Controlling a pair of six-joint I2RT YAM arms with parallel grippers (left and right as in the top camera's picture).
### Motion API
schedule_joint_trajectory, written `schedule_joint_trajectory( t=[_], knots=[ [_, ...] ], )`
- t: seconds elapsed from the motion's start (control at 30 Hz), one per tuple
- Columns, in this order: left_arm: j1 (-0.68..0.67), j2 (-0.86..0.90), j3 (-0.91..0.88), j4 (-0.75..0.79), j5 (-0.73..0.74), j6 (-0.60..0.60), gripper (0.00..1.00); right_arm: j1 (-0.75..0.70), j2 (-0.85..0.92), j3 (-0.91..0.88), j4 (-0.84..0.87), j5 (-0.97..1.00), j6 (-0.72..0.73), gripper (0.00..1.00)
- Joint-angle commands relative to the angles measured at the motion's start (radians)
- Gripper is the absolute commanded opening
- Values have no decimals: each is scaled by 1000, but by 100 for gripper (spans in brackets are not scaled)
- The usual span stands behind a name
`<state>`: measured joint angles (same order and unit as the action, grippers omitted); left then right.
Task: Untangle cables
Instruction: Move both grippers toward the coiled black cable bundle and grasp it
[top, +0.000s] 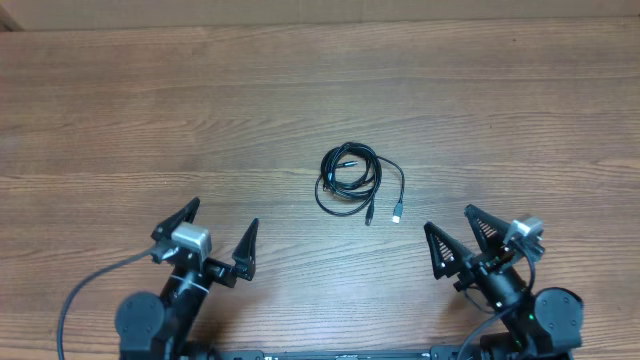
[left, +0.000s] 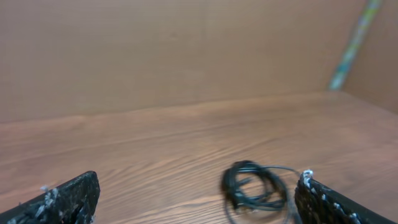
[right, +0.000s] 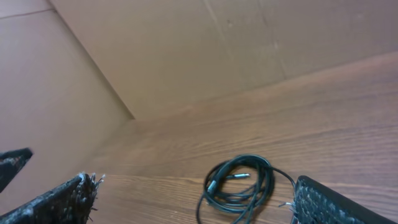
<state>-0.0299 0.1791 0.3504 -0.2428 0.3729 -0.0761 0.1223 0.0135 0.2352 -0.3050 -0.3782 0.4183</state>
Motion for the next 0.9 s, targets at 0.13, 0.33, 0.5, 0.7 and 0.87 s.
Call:
schedule_joint_trajectory(
  t=[0.13,0.33,0.5,0.7,0.87],
  knots=[
    [10,300,252,-34,260,-33,100,1,84,187,-129,-17,0,100],
    [10,554,542,-243,274,-32,100,1,331,416,-257,-17,1,100],
    [-19,735,786,-444,212,-5,100,1,669,715,-500,-17,-27,100],
    [-179,909,913,-480,20,-13,100,1,1051,1041,-793,-16,-143,100],
    [-288,1054,929,-452,-38,-82,100,1,1290,1155,-835,-33,-145,100]
  ],
)
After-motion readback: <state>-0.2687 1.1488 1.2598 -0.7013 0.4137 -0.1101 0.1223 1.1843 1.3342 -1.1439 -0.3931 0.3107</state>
